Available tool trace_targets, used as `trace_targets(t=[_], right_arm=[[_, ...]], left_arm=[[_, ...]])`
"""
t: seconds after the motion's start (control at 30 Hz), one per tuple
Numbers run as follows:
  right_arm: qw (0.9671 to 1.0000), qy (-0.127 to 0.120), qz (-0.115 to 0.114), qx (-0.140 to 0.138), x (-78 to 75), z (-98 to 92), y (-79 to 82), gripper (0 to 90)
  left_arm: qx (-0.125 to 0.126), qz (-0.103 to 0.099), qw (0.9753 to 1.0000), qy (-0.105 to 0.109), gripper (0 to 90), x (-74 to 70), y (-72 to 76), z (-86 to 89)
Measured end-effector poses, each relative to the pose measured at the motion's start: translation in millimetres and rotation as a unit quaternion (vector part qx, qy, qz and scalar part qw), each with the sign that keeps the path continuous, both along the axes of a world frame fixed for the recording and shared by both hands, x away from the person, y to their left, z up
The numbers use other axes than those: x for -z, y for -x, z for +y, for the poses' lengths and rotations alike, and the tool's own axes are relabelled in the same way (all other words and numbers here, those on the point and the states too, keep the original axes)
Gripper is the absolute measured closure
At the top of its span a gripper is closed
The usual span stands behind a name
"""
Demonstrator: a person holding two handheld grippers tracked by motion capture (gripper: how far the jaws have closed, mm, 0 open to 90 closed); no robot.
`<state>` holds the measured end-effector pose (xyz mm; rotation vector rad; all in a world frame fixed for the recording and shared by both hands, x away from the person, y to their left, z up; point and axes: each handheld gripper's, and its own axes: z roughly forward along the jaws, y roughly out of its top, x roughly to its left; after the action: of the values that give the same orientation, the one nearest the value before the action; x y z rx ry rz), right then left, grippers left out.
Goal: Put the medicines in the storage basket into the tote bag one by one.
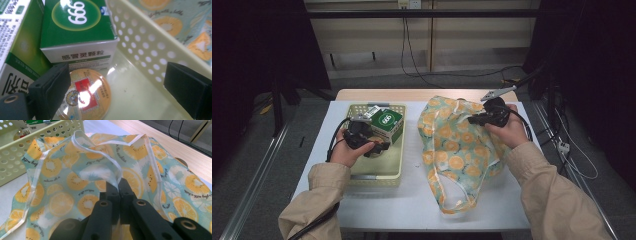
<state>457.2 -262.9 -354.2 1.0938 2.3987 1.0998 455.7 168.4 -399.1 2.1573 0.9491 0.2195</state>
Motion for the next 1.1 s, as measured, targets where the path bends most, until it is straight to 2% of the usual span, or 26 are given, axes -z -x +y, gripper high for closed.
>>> trace_targets(t=[0.03, 0.13, 0.17, 0.23, 0.3, 0.4, 0.47, 0.5, 0.53, 0.63, 0.7, 0.77, 0.8, 0.83, 0.9, 1.0, 1.1], right_arm=[[1.0, 0.0, 0.0, 0.0, 0.2, 0.1, -0.1, 89.9], [1.0, -0.002, 0.0, -0.001, 0.6, 0.1, 0.0, 89.9], [1.0, -0.001, 0.0, -0.002, 1.1, 0.2, 0.2, 89.9], [1.0, -0.001, 0.001, -0.002, 1.8, 0.0, 0.7, 89.9], [1.0, -0.005, 0.001, -0.002, 2.7, -0.5, 1.1, 89.9], [1.0, -0.004, 0.002, -0.001, 4.2, -2.1, 1.5, 89.9], [1.0, -0.006, 0.004, 0.0, 5.0, -2.9, 1.3, 89.9], [1.0, -0.006, 0.004, 0.001, 5.2, -3.2, 1.2, 89.9], [1.0, -0.007, 0.003, 0.001, 5.3, -3.1, 1.2, 89.9], [1.0, -0.004, 0.004, -0.001, 5.6, -2.2, 1.4, 89.9], [1.0, -0.004, 0.003, -0.003, 5.5, -1.9, 1.3, 89.9], [1.0, -0.005, 0.003, -0.004, 5.7, -1.8, 0.7, 89.9], [1.0, -0.006, 0.004, -0.004, 6.0, -1.8, 0.4, 89.9], [0.9999, -0.008, 0.005, -0.005, 6.5, -1.9, 0.0, 89.9], [0.9999, -0.006, 0.007, -0.006, 7.9, -1.6, -0.5, 89.9], [0.9999, -0.006, 0.009, -0.008, 8.8, -1.3, -0.8, 89.9], [0.9999, -0.006, 0.01, -0.008, 8.8, -1.2, -0.9, 89.9]], left_arm=[[-0.003, 0.0, 1.0, -0.006, 6.9, 2.0, -1.8, -0.6], [0.016, -0.017, 0.9987, -0.045, 5.8, 5.7, -4.9, -2.7], [0.012, -0.02, 0.9985, -0.049, 5.2, 6.4, -5.1, -3.9], [0.011, -0.022, 0.9985, -0.049, 5.0, 6.4, -4.5, -6.0], [0.012, -0.016, 0.9994, -0.028, 6.2, 4.3, -1.7, -8.5], [0.023, -0.016, 0.9993, -0.024, 7.4, 3.9, 1.8, -12.8], [0.021, 0.002, 0.9994, -0.029, 6.9, 9.4, 1.9, -15.7], [0.029, 0.004, 0.9989, -0.038, 6.9, 12.5, 1.1, -15.7], [0.027, -0.003, 0.9985, -0.048, 6.9, 15.4, -0.2, -15.3], [-0.003, -0.008, 0.9989, -0.046, 7.6, 22.0, -5.0, -12.6], [-0.012, -0.009, 0.9985, -0.053, 7.8, 24.8, -7.9, -11.6], [-0.009, -0.016, 0.9977, -0.065, 7.8, 27.1, -9.7, -11.9], [0.001, -0.015, 0.9975, -0.069, 7.8, 28.2, -11.1, -11.2], [-0.004, -0.019, 0.997, -0.075, 7.9, 29.3, -12.1, -11.1], [-0.014, -0.018, 0.9967, -0.077, 7.9, 31.6, -14.1, -9.0], [-0.017, -0.02, 0.9975, -0.066, 9.1, 32.5, -15.2, -6.7], [-0.018, -0.023, 0.9967, -0.076, 9.3, 31.5, -14.4, -6.3]])
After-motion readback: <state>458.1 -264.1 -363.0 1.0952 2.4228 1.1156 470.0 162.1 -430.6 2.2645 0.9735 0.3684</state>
